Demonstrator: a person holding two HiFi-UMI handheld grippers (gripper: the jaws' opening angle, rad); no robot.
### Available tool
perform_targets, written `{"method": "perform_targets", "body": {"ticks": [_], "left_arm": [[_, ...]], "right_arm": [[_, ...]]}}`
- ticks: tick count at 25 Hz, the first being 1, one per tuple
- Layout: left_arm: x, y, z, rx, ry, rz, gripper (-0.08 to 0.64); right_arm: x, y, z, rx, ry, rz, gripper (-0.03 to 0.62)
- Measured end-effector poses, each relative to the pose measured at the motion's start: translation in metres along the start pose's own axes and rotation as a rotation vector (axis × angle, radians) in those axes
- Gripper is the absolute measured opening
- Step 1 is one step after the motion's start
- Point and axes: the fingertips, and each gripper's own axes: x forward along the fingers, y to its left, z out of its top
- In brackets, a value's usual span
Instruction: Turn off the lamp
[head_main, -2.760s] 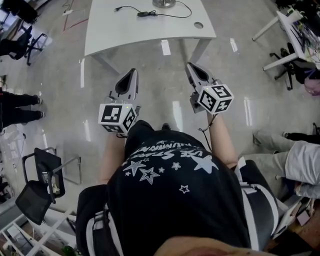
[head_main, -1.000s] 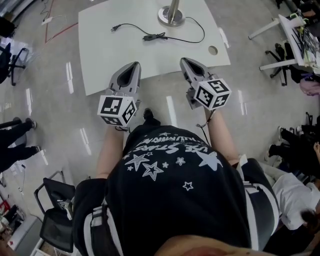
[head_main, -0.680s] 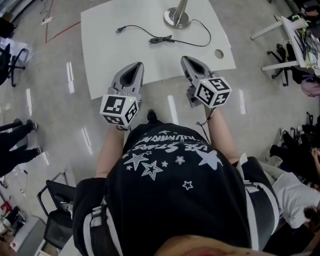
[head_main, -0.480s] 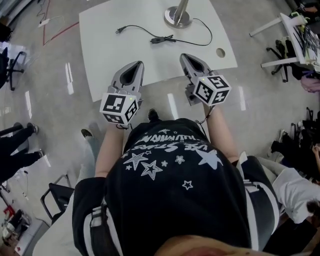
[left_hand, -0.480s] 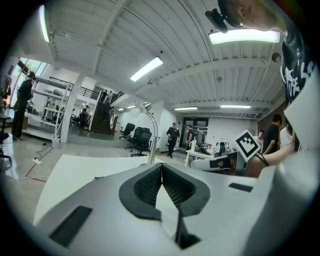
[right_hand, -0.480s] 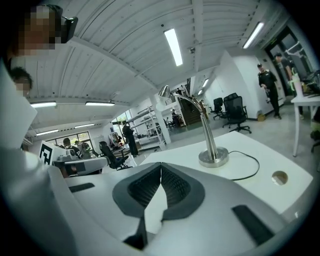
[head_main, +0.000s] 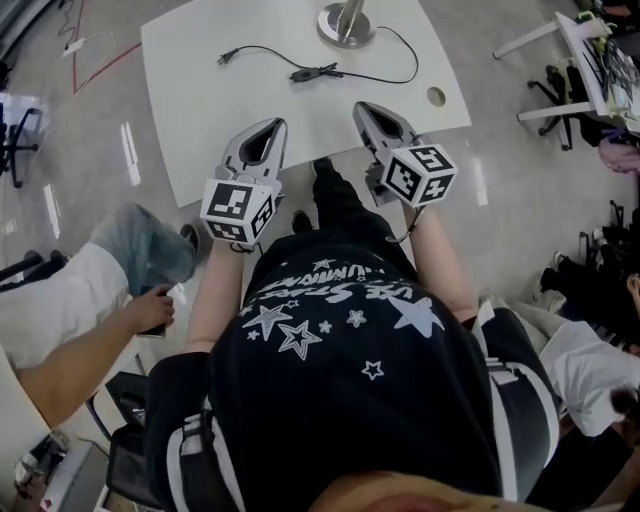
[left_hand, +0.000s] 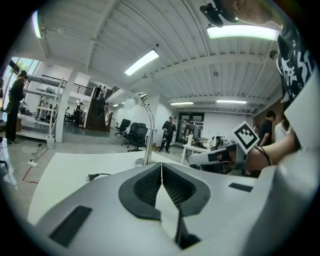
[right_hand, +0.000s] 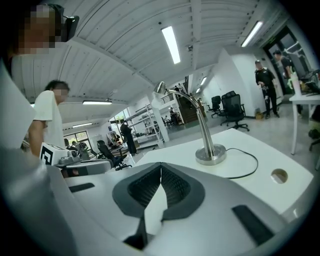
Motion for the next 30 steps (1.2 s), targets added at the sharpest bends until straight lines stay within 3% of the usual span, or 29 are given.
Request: {"method": "perform_targets", "body": {"ticks": [7,17,24,30], "left_arm": [[0.03,0.008,-0.013,0.037,0.057,0.028,0.011],[0.098,0.042,-0.05,0.086,0.203,0.05,0.012],[0.112,0.061,-0.086,0.276,0.344,0.057,0.015],[0.123,0.067,-0.108,0.364,0.432,0.024,0.108]], "right_arm": [[0.037,-0.02,-0.001,-0.016,0.05,0.053,0.006],[0.1,-0.048,-0.007,-0.035,0.175,0.162,0.006],[0.124,-0.043,-0.014,-0.047,0.235,0.22,0.006],[0.139,-0.042,-0.026,-0.061,0.293,0.255,0.006]]}}
